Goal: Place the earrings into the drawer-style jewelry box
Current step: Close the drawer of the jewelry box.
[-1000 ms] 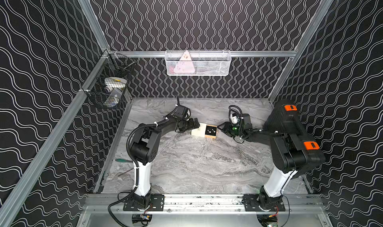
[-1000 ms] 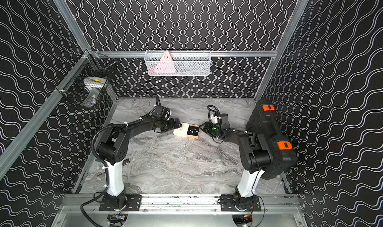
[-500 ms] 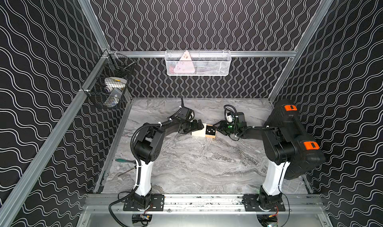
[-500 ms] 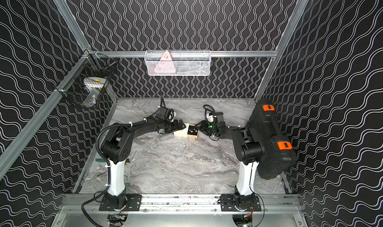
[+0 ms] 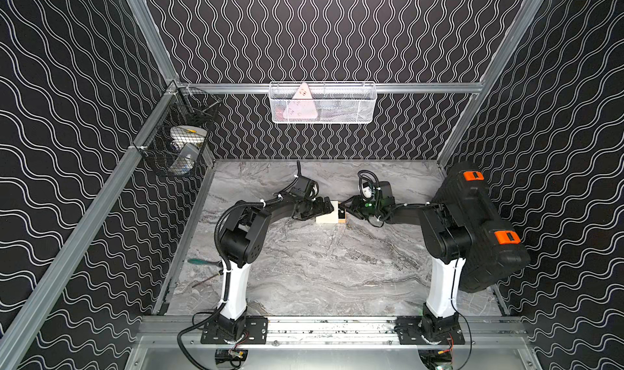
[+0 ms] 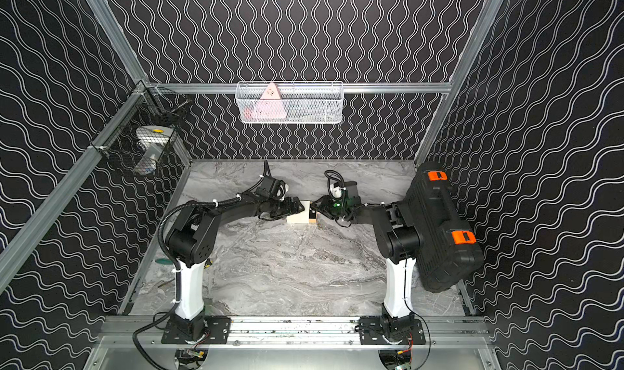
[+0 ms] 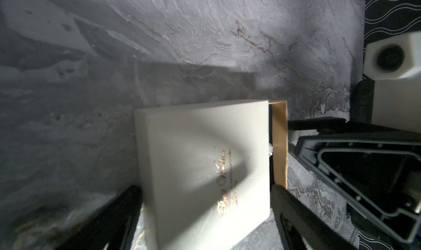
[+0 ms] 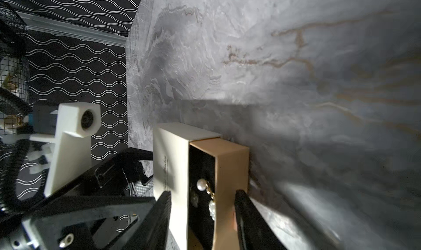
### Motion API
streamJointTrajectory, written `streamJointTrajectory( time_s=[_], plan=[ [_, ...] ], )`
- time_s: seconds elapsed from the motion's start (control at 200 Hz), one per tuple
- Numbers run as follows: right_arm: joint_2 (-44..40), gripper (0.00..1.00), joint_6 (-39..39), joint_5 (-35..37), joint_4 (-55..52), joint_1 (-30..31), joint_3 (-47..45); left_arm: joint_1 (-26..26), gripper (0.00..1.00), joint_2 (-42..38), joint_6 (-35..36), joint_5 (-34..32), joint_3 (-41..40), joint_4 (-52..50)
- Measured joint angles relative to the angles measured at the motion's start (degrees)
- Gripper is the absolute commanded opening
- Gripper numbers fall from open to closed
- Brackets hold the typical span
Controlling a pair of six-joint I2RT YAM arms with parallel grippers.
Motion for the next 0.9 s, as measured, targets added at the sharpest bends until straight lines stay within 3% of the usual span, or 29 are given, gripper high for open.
streamJointTrajectory(
  time_s=[0.901],
  plan=[
    [2.3,0.49,-0.1,-0.8,-1.0,1.6,3.7,-0.3,0.91,0.3,-1.7,-0.2,1.2,1.9]
  ],
)
